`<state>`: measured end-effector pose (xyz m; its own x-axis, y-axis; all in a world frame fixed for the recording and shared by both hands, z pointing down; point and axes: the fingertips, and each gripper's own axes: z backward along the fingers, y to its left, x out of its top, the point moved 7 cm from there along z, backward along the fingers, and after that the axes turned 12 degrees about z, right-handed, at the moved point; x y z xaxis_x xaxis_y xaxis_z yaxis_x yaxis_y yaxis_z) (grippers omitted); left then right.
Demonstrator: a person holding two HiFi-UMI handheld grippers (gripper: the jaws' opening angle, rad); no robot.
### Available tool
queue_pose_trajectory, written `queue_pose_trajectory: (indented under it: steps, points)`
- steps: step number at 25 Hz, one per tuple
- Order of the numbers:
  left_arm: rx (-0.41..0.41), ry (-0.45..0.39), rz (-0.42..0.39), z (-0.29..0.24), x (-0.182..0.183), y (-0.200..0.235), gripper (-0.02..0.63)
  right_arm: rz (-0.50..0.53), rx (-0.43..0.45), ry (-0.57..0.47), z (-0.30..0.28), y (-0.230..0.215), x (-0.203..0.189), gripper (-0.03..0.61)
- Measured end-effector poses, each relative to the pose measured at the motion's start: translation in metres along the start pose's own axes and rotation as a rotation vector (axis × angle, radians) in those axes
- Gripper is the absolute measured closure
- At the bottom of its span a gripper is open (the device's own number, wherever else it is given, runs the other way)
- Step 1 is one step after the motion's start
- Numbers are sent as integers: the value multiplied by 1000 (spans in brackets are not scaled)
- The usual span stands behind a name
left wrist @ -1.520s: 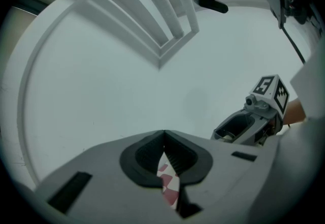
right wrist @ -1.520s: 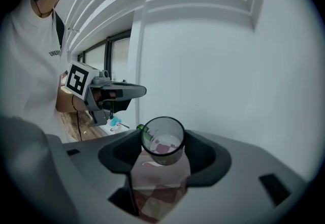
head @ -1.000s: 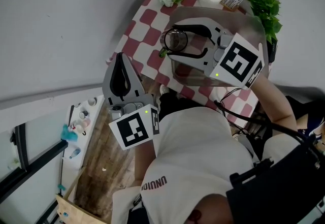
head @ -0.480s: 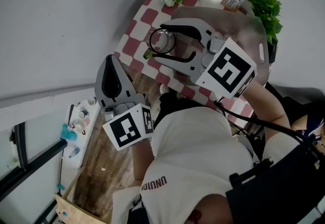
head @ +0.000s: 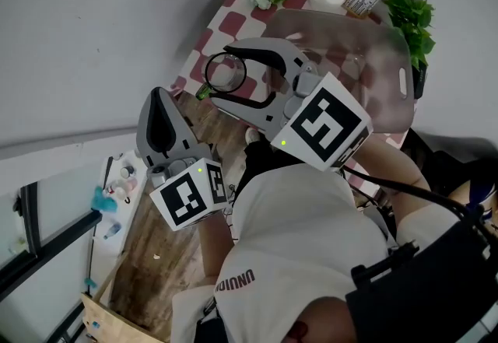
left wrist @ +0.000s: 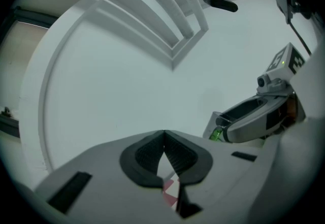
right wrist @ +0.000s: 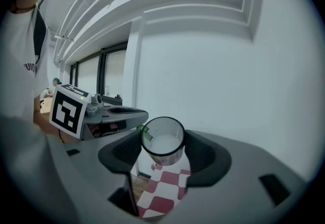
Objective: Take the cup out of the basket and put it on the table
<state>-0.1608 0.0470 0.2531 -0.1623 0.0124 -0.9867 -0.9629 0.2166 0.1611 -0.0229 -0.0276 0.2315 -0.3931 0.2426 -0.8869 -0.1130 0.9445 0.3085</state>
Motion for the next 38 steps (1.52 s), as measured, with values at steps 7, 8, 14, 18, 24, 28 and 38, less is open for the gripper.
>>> queue_pose_trajectory:
  steps: [7, 8, 14, 18, 24, 28, 38]
  points:
    - [54, 3, -9, 7, 0, 16, 600, -88, -38, -62, -24, 17, 9, 298]
    - [60, 5, -10, 8, 0, 18, 601, -91, -40, -63, -27, 19, 9, 298]
    - [88, 10, -18, 12, -1, 30, 600, -105, -40, -65, -45, 28, 7, 299]
    - [98, 18, -22, 14, -3, 37, 601, -141, -54, -71, -57, 32, 3, 298]
    - [105, 30, -26, 16, -8, 46, 600, -191, -58, -58, -73, 39, -7, 299]
    - [103, 44, -30, 15, -12, 52, 601, -207, -78, -31, -83, 41, -15, 299]
    - [76, 65, -37, 11, -22, 58, 601, -239, -131, 22, -102, 46, -38, 298]
